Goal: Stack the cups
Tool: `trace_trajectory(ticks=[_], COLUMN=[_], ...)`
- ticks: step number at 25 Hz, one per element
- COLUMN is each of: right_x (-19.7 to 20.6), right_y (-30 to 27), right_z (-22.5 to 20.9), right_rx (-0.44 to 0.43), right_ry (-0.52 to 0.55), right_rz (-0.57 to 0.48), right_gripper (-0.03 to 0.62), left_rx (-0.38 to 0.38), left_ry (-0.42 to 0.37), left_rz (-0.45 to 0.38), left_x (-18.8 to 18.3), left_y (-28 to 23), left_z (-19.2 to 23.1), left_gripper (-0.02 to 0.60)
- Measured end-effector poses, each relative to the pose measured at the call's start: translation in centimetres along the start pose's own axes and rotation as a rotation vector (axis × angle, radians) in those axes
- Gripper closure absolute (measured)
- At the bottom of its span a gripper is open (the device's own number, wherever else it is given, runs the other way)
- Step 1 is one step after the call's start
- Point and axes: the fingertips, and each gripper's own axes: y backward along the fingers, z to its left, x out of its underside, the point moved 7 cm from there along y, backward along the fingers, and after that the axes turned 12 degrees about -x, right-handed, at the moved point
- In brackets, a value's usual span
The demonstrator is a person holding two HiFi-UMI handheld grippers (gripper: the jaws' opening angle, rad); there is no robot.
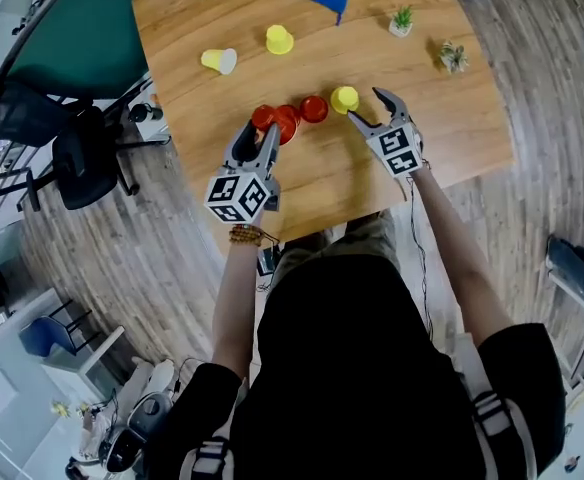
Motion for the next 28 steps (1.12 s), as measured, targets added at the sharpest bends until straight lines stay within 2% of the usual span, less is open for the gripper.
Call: trace_trajectory(ticks=[7,16,19,23,28], right_x=[1.0,1.3,1.1,1.1,0.3], right_y=[-2.5,-3.1,-2.6,-1.7,-0.3], right_z=[0.0,2.1,2.4,2.9,3.9], right_rx=[-0.043,-0.1,-0.089,-0.078,-0.07], right_ry=[-0.051,-0.06,-0.079,-0.093,-0.2], right_rz=[0.025,0.03,0.018,0.007,-0.035], right_gripper=[0.297,0.321,0.321,0.324,0.326], left_rx=[-0.051,-0.075,-0.074,-0.068,-0.093], left_ry=[0.003,-0.059,-0.126,-0.276,-0.346], left_rz=[0.023,0.012,-0.016,-0.057,-0.075], left_x=[0.5,0.7,0.7,1.5,3.0], left_y=[-1.4,-2.6,-2.8,-3.3,-4.0], left_z=[0.4,0.2,-0.4,-1.4,-2.3], left_gripper=[0.36,0.36,0.36,0.36,0.362])
